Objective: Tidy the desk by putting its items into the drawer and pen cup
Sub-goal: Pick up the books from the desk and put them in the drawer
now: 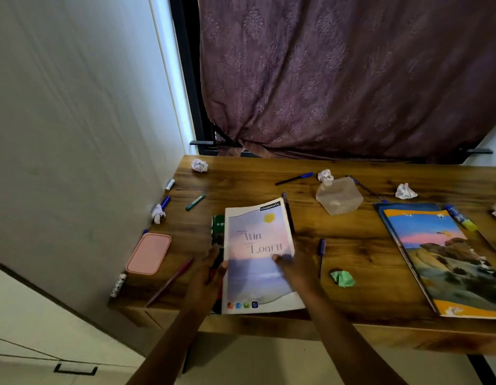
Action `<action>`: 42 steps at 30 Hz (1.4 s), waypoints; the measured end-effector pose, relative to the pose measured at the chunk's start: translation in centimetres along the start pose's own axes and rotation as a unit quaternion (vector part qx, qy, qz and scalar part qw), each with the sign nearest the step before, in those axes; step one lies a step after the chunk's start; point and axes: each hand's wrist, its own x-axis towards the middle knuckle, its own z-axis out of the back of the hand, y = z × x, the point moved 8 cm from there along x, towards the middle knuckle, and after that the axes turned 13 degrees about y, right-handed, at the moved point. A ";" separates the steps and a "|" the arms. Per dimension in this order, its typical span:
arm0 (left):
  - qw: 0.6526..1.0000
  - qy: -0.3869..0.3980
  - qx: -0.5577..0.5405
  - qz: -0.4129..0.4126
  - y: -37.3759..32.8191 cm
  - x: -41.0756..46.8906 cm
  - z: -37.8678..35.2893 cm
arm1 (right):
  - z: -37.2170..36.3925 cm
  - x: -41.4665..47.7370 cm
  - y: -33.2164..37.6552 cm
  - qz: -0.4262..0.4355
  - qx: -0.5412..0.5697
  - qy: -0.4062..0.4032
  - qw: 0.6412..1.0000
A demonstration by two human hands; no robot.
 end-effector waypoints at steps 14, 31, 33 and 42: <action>0.981 0.062 0.181 0.005 1.3 1.4 -0.6 | -3.8 -2.1 -1.4 0.075 -0.263 0.045 0.961; 0.946 0.075 0.313 0.045 -0.7 3.8 -1.4 | -2.7 -0.2 0.3 0.051 -0.365 0.054 0.928; 0.940 0.086 0.328 0.048 -0.7 4.1 -1.4 | -2.9 -0.3 0.4 0.050 -0.370 0.048 0.926; 0.919 0.056 0.386 0.051 -0.8 5.2 -1.7 | -2.8 -0.1 0.9 0.069 -0.366 0.032 0.927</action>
